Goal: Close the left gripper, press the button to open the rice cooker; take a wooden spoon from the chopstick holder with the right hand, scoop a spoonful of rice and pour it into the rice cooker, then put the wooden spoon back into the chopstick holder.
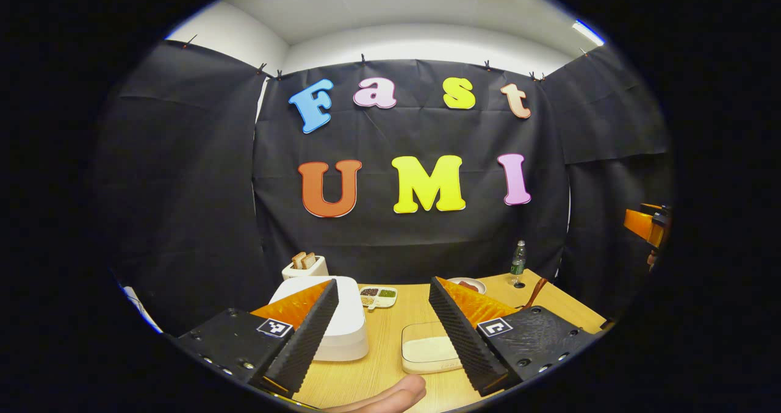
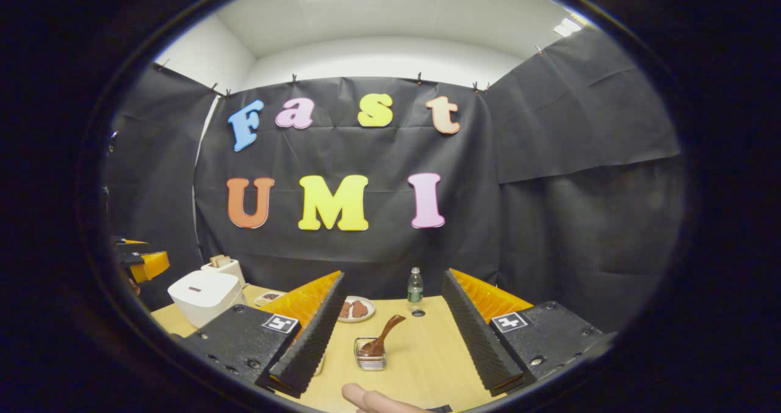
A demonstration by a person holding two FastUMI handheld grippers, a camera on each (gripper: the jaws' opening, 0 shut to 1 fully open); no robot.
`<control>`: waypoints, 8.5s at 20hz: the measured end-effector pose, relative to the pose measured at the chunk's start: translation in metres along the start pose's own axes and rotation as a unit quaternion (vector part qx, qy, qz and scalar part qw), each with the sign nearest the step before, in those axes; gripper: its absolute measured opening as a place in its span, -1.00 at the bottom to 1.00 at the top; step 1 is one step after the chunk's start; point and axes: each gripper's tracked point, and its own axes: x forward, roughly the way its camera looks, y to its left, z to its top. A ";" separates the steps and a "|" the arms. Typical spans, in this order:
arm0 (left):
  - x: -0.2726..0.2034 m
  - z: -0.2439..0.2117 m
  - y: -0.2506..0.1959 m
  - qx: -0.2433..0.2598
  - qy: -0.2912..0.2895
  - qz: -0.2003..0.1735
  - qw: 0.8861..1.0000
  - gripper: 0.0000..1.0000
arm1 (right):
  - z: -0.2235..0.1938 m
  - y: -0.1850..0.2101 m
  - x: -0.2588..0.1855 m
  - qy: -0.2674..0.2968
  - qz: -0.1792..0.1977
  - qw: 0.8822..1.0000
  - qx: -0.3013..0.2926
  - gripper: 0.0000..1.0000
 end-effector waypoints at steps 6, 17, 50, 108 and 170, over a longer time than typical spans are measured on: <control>-0.001 0.005 0.001 0.001 -0.024 -0.002 1.000 1.00 | -0.012 0.000 0.004 0.013 0.014 1.000 0.010 1.00; 0.003 0.002 0.002 0.021 -0.048 -0.002 0.999 -0.23 | -0.014 0.000 -0.004 -0.008 0.034 0.999 0.035 0.90; 0.200 -0.203 0.165 -0.025 0.229 0.123 0.965 -1.00 | -0.096 -0.050 0.088 0.049 -0.033 0.998 0.022 1.00; -0.128 -0.098 0.051 0.016 -0.027 0.033 0.999 0.92 | -0.312 0.023 0.259 0.187 0.062 0.965 0.173 0.89; -0.179 -0.120 0.094 -0.006 -0.042 0.026 0.999 0.93 | -0.320 0.286 0.161 0.185 0.164 0.969 0.011 -0.68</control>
